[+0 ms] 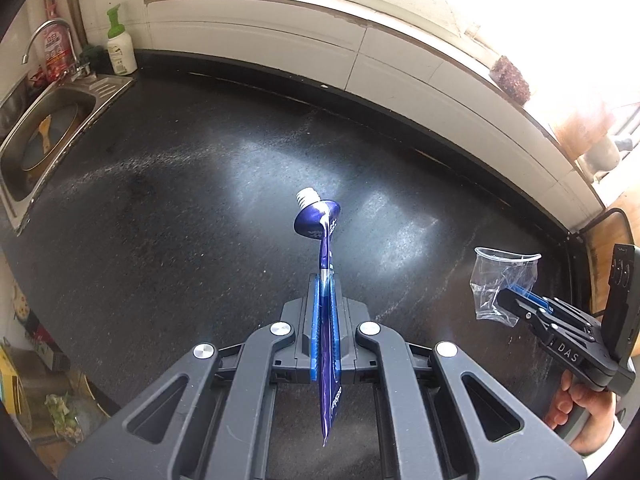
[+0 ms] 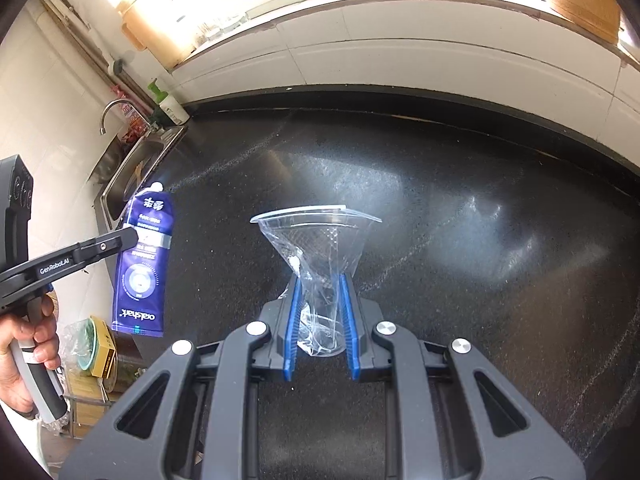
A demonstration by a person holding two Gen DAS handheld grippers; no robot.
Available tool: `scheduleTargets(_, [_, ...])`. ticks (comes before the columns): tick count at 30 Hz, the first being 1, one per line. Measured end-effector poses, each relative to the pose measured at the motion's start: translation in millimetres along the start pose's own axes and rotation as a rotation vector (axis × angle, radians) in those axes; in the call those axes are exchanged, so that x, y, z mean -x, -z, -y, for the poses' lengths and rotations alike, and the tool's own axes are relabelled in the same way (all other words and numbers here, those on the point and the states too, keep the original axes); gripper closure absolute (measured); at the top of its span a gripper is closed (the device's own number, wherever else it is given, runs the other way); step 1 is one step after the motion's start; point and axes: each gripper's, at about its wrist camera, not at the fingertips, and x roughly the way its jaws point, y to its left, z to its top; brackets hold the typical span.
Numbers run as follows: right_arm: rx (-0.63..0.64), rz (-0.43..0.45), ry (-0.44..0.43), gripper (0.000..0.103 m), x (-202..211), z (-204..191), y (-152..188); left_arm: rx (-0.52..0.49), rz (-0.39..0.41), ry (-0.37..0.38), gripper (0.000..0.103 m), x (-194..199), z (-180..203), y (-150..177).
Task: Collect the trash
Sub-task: 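Hold the toothpaste tube and clear cup raised above the countertop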
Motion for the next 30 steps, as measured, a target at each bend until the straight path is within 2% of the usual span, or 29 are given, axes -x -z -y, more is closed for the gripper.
scheduleTargets(10, [-0.026, -0.005, 0.032, 0.083, 10, 13, 17, 0.004, 0.006, -0.024, 0.099, 7, -4, 18])
scheduleTargets(16, [-0.030, -0.022, 0.052, 0.083, 9, 20, 25, 0.025, 0.010, -0.014, 0.099, 12, -6, 28])
scheduleTargets(30, [0.042, -0.087, 0.008, 0.083, -15, -12, 31, 0.080, 0.022, -0.034, 0.099, 26, -28, 43])
